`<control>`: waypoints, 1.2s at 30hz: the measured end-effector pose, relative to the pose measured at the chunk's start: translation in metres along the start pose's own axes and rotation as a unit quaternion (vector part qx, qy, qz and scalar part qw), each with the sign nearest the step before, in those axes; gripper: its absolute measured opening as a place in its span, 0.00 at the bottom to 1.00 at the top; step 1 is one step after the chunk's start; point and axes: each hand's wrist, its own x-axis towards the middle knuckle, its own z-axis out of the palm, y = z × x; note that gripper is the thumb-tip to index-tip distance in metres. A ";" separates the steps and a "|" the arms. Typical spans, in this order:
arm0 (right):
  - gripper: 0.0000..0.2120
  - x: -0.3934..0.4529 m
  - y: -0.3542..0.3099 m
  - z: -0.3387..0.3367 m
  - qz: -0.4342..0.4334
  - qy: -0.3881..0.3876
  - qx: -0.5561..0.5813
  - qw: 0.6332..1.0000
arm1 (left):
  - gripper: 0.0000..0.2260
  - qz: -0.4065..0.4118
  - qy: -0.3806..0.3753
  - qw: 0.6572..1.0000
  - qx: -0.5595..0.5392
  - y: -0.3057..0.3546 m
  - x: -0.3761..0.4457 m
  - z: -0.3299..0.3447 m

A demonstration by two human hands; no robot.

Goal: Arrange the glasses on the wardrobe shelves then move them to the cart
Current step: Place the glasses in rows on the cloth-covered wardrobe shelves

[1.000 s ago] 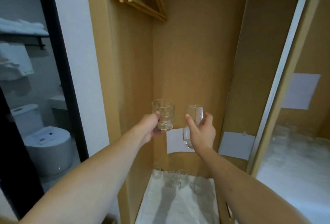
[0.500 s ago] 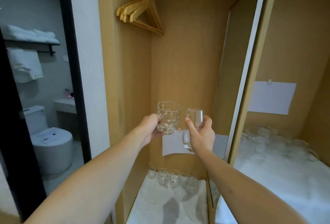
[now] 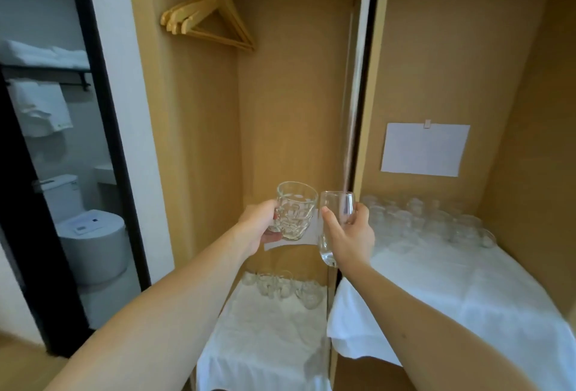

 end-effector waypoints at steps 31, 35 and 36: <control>0.47 0.076 0.132 -0.191 0.103 0.151 -0.072 0.981 | 0.09 -0.079 -0.173 0.982 -0.004 -0.036 0.058 0.285; 0.46 0.109 0.152 -0.189 0.114 0.164 -0.076 0.977 | 0.09 -0.089 -0.190 0.978 0.016 -0.040 0.090 0.313; 0.46 0.116 0.157 -0.188 0.117 0.166 -0.082 0.976 | 0.09 -0.091 -0.195 0.976 0.019 -0.041 0.099 0.319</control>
